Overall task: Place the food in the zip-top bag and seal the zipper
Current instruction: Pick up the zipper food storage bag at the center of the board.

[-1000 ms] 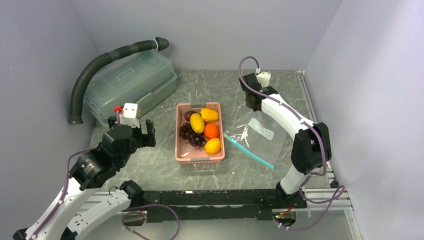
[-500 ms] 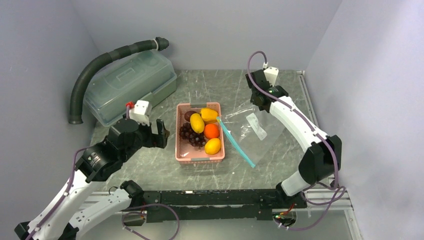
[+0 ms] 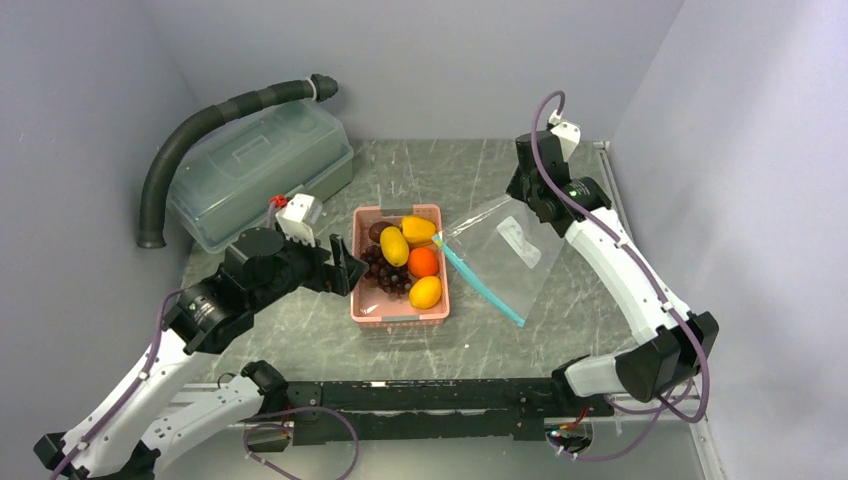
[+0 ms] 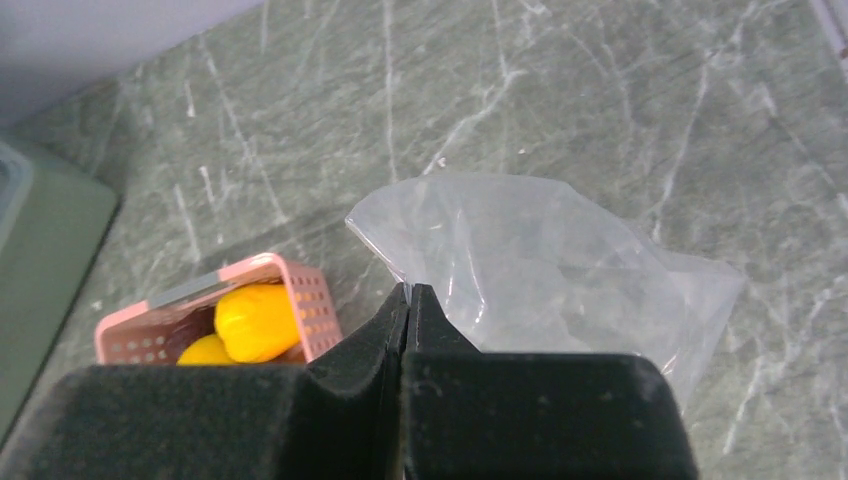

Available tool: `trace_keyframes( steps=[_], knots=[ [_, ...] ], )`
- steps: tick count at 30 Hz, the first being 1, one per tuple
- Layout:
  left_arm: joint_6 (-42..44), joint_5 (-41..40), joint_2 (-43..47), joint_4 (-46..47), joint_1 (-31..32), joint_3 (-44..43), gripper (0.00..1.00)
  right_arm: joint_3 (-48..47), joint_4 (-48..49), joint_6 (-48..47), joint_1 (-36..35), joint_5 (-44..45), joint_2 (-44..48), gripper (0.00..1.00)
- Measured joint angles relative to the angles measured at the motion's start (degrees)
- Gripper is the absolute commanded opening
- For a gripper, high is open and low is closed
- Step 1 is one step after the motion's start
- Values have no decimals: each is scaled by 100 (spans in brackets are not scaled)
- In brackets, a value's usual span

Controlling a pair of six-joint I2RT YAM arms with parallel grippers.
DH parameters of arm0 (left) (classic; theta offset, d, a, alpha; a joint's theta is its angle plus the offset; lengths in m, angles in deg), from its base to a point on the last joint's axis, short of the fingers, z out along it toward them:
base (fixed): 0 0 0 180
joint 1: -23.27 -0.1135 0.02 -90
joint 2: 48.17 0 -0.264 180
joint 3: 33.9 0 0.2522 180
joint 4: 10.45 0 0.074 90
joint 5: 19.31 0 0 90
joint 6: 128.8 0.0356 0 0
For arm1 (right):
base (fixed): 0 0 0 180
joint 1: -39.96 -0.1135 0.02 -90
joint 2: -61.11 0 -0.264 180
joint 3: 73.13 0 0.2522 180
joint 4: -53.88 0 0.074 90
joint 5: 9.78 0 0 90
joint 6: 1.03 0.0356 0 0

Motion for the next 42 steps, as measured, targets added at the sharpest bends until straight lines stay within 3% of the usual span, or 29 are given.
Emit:
trace_keyframes(
  steps=[17,42],
  knots=[
    [-573,999,-26,1373,0,632,98,-243,442,1040,-216,-1145,326,0],
    [-1119,1281,70,3471,0,1550,96,-1110,732,2063,-831,-1239,-205,0]
  ],
)
